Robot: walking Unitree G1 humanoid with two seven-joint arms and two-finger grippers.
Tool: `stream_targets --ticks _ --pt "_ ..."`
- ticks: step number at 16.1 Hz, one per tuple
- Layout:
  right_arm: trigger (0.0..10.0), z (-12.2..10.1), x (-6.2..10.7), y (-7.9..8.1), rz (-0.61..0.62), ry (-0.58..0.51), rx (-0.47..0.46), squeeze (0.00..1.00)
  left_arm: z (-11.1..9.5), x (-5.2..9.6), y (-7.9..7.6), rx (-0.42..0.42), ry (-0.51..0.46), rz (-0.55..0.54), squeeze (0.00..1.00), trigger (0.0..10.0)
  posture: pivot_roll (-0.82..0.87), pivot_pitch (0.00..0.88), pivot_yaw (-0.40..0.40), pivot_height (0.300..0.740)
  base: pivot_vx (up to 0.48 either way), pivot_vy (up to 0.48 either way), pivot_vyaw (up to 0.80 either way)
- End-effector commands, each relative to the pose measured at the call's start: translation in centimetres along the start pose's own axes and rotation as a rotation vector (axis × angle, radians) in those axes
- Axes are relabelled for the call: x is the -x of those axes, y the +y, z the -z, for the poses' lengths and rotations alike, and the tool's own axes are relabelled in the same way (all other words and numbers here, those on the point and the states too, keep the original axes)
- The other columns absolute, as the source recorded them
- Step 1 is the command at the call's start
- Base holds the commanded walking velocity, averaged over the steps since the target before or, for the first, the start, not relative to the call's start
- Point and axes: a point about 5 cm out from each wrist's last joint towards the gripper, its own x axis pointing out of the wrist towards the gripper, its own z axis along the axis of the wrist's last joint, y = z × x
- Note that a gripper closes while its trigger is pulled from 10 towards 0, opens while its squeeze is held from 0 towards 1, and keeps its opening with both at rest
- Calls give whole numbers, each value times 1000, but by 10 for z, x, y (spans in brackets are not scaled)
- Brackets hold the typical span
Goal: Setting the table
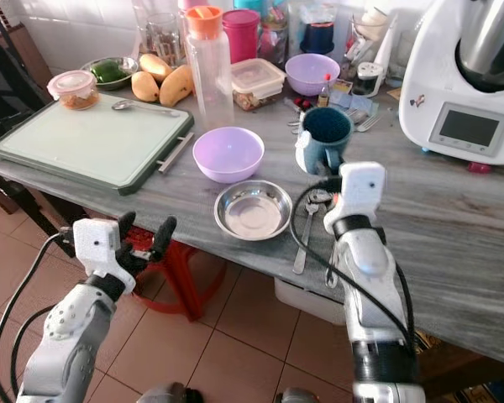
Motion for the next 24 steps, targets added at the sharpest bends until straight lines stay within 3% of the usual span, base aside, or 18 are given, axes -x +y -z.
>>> stream_targets --ticks 1,9,24 --pt "10000 0 -4 -1 -21 -10 -8 0 -2 6 2 -17 12 -3 0 10000 35 1 23 740 0 0 0" --pt "10000 5 -21 1 -67 -18 -52 0 -8 31 9 -65 61 -22 0 10000 92 81 43 740 0 0 0" --pt "10000 28 -43 2 -82 40 -81 0 -18 40 10 -84 105 -26 0 10000 136 124 58 740 0 0 0"
